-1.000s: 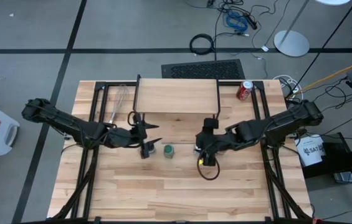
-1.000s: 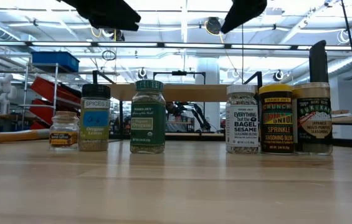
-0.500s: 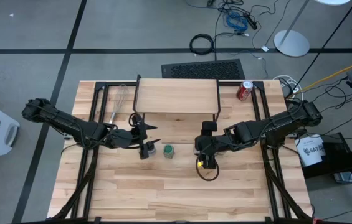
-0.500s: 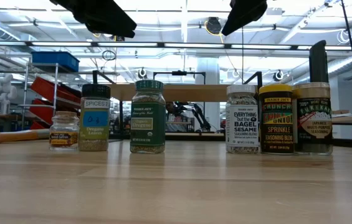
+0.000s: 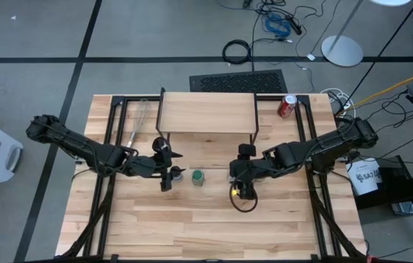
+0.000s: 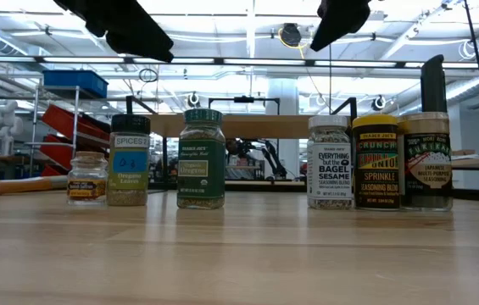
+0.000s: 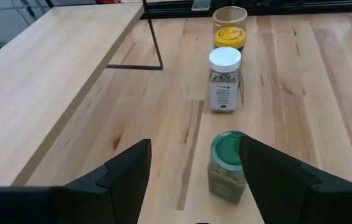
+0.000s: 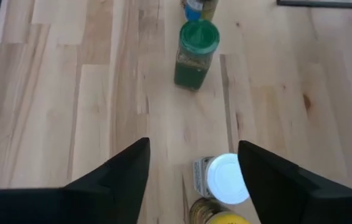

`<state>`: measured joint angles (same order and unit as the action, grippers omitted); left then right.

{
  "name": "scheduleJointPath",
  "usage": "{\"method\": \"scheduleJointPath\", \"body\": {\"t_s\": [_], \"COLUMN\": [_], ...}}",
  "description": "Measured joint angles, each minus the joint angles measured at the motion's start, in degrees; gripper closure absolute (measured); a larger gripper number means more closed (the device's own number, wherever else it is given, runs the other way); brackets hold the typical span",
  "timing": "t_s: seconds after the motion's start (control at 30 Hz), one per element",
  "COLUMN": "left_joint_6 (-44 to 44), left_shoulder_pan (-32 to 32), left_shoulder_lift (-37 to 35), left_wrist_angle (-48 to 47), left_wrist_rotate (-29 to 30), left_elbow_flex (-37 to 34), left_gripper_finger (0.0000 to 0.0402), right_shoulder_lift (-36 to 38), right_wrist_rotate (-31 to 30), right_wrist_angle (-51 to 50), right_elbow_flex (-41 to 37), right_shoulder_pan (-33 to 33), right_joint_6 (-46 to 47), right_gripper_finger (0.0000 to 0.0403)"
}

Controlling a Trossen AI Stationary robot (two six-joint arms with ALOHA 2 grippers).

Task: Shelf spices
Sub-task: Adjust the seasoning bottles on the table

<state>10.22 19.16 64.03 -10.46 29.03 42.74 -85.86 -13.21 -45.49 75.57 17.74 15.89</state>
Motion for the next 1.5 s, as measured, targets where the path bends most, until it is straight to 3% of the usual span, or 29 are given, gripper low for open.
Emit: {"method": "scheduleJointPath", "body": {"t_s": [0.23, 0.57, 0.83, 1.07, 1.5], "left_joint_6": [0.0, 5.0, 7.1, 7.5, 7.6], "left_shoulder_pan": [0.0, 0.0, 0.0, 0.0, 0.0], "left_shoulder_lift": [0.0, 0.0, 0.0, 0.0, 0.0], "left_wrist_angle": [-1.7, -12.4, -14.6, -14.6, -14.6], "left_wrist_rotate": [-0.1, -1.1, -3.7, -4.2, -5.0], "left_elbow_flex": [0.0, 0.0, 0.0, 0.0, 0.0], "left_gripper_finger": [0.0149, 0.0149, 0.0149, 0.0149, 0.0149], "right_shoulder_lift": [-1.4, -10.8, -17.0, -19.1, -19.1], "right_wrist_rotate": [0.1, 1.9, 7.7, 7.8, 7.4], "right_wrist_angle": [1.6, 9.9, 16.4, 19.0, 23.3], "right_elbow_flex": [0.0, 0.0, 0.0, 0.0, 0.0], "right_shoulder_pan": [-0.3, -3.8, -7.8, -8.0, -8.0], "right_joint_6": [-0.1, -6.3, -9.8, -11.8, -12.5], "right_gripper_finger": [0.0243, 0.0324, 0.0373, 0.0401, 0.0403]}}
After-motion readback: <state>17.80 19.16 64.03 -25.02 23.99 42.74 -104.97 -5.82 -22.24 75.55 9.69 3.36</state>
